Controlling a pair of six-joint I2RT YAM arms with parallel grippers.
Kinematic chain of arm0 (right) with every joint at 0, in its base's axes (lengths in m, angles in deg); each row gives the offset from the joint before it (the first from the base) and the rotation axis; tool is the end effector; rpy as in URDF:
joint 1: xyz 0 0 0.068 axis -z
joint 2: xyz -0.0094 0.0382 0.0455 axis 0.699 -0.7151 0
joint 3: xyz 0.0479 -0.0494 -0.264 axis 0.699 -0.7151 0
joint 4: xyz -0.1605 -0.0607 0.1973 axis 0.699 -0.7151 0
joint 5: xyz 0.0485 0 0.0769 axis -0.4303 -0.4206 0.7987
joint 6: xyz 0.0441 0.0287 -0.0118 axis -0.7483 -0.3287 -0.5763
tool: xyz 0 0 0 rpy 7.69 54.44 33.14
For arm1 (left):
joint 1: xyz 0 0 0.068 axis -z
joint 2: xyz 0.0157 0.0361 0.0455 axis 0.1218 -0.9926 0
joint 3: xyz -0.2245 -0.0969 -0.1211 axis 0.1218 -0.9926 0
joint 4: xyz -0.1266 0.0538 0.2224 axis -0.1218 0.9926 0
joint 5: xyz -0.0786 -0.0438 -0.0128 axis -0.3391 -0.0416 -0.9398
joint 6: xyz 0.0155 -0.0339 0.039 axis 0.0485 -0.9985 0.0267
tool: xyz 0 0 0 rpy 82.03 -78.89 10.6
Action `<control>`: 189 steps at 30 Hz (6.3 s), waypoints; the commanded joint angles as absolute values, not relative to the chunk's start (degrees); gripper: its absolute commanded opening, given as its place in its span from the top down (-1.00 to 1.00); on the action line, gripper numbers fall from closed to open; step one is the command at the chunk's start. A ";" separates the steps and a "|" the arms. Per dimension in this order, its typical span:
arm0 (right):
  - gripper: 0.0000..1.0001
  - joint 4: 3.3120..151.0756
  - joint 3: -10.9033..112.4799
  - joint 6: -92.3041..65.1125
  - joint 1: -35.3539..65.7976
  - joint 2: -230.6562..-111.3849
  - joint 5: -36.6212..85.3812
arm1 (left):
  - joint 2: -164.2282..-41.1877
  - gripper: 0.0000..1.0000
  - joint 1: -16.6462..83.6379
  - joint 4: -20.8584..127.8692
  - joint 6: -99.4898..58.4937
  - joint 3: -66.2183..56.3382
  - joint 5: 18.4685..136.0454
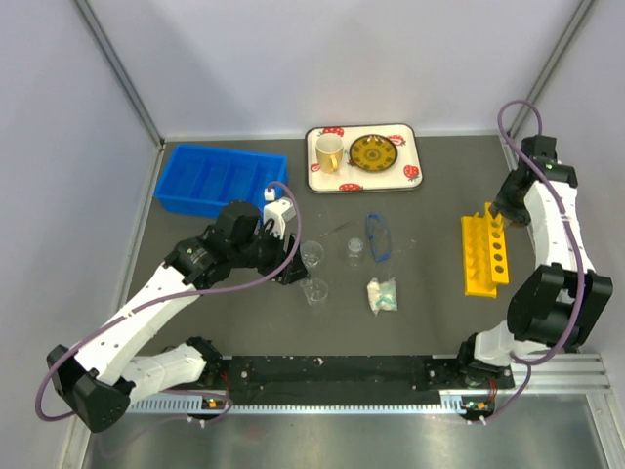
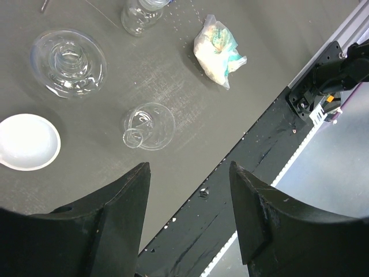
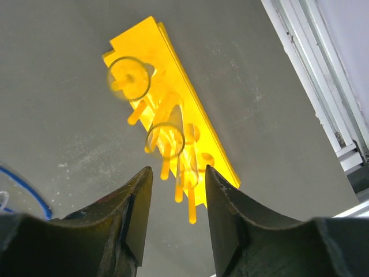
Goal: Organize the chemistry lab equipment
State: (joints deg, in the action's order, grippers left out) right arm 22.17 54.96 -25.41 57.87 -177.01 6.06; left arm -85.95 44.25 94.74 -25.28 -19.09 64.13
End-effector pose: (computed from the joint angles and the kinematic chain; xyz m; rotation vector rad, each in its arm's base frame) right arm 0.2968 -0.0783 0.3087 0.7921 2.5325 -0.2191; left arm 0.1598 -0.1379 0.3278 0.6348 2.2886 -0.8989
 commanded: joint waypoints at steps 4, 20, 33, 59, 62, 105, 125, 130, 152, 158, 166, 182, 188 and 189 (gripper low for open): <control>0.06 17.59 62.78 -24.45 51.92 -166.51 2.24 | -86.10 -0.23 44.79 94.02 -23.42 -18.13 67.23; 0.00 14.86 68.76 -23.83 36.54 -154.02 13.39 | -96.11 -0.21 45.05 91.82 -25.53 -13.83 76.91; 0.00 18.55 58.57 -22.95 30.29 -149.27 19.28 | -99.82 -0.03 45.14 96.48 -29.57 -13.91 64.25; -0.01 21.10 51.80 -23.83 29.14 -144.34 21.84 | -104.03 -0.08 45.05 92.79 -30.01 -22.27 67.32; -0.01 20.92 51.53 -23.92 29.14 -144.17 21.66 | -105.25 -0.07 45.05 92.79 -29.66 -21.92 67.94; 0.15 21.19 50.04 -23.92 29.14 -144.17 20.96 | -110.80 0.24 43.38 90.24 -25.09 -18.31 64.86; 0.20 21.36 49.33 -24.09 29.14 -144.43 20.96 | -105.79 0.66 43.30 97.26 -24.04 -11.73 66.00; 0.17 21.36 49.25 -24.01 29.14 -143.64 22.09 | -103.68 0.70 43.30 101.39 -23.16 -6.19 65.04; -0.05 45.07 38.36 -32.96 29.14 -137.05 59.52 | -95.86 0.81 41.80 96.14 -29.21 5.86 51.25; -0.06 67.35 31.50 -42.18 29.14 -137.75 72.45 | -95.68 0.81 38.99 86.75 -33.96 5.33 43.44; -0.08 94.99 23.94 -56.76 29.23 -137.05 80.90 | -93.75 0.81 32.41 70.13 -46.26 0.77 32.62; -0.14 135.90 21.82 -78.51 29.06 -147.07 80.55 | -91.55 0.84 28.27 46.05 -64.01 -6.79 24.17; -0.15 131.75 24.89 -74.19 29.06 -146.72 75.46 | -88.57 0.85 28.00 36.91 -68.50 -11.44 26.18; -0.14 131.67 24.99 -74.28 28.97 -146.72 73.88 | -88.30 0.85 27.92 35.93 -68.77 -11.89 26.54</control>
